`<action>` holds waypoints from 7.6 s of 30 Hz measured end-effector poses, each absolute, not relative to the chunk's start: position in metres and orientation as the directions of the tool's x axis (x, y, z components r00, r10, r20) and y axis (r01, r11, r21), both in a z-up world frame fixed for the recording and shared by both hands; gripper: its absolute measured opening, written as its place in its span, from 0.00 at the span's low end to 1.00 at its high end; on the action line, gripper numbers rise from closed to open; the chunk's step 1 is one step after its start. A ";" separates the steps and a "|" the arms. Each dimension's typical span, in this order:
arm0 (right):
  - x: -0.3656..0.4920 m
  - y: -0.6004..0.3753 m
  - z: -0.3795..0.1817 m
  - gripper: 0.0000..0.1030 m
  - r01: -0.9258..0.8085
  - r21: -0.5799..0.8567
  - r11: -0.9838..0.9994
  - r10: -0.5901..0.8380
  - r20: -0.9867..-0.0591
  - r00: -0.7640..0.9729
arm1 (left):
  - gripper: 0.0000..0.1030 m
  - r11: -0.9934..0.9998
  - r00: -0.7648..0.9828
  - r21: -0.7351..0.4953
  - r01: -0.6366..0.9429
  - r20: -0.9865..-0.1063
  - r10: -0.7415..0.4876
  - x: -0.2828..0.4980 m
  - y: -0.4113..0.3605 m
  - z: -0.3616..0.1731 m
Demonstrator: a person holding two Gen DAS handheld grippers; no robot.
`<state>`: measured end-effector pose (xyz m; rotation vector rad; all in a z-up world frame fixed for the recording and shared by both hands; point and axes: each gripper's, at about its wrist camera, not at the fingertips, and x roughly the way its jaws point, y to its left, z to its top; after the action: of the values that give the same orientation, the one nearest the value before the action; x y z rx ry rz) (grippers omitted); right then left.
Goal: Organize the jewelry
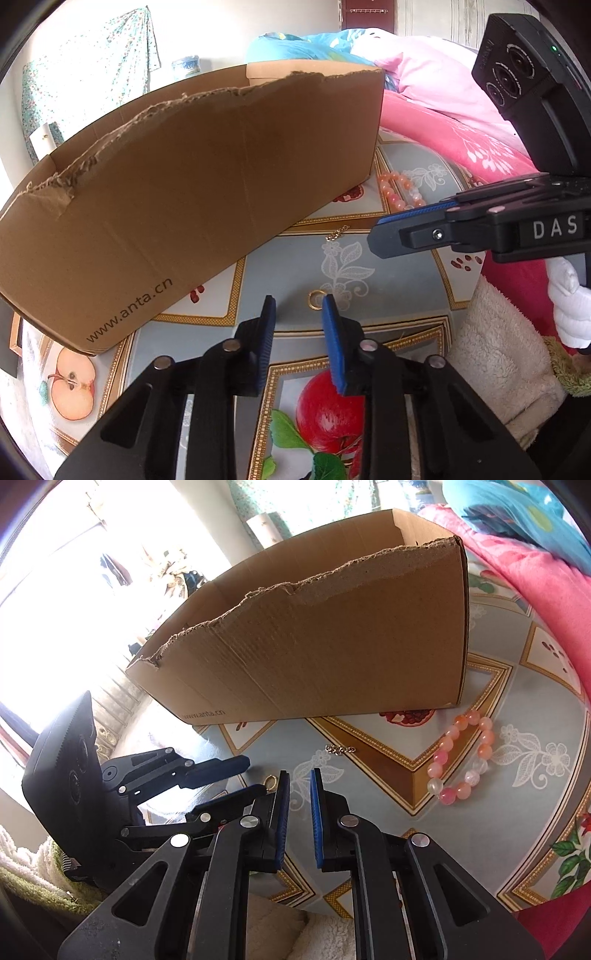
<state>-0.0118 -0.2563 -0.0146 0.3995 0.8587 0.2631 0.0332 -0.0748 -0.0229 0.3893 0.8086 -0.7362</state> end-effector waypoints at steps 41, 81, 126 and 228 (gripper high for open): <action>-0.029 -0.282 -0.017 0.13 -0.054 0.532 0.845 0.430 -0.616 0.660 | 0.22 0.605 0.424 0.079 0.792 -0.785 -0.452 0.046 -0.088 -0.029; 0.023 -0.205 -0.021 0.00 -0.067 0.012 0.998 0.054 -0.725 0.687 | 0.11 0.684 0.487 0.013 0.729 -0.713 -0.505 0.039 -0.063 -0.015; 0.090 -0.281 0.123 0.00 -0.168 0.341 0.925 0.344 -0.566 0.749 | 0.11 0.699 0.584 0.021 0.714 -0.569 -0.579 0.088 -0.053 0.133; -0.004 -0.299 -0.037 0.07 0.192 0.265 0.945 0.101 -0.794 0.600 | 0.79 0.850 0.551 -0.025 0.526 -0.752 -0.363 0.046 -0.035 -0.027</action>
<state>-0.0043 -0.2990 -0.0373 0.3414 0.9305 -0.0540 0.0463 -0.0352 -0.0272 0.2129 0.8355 -0.5304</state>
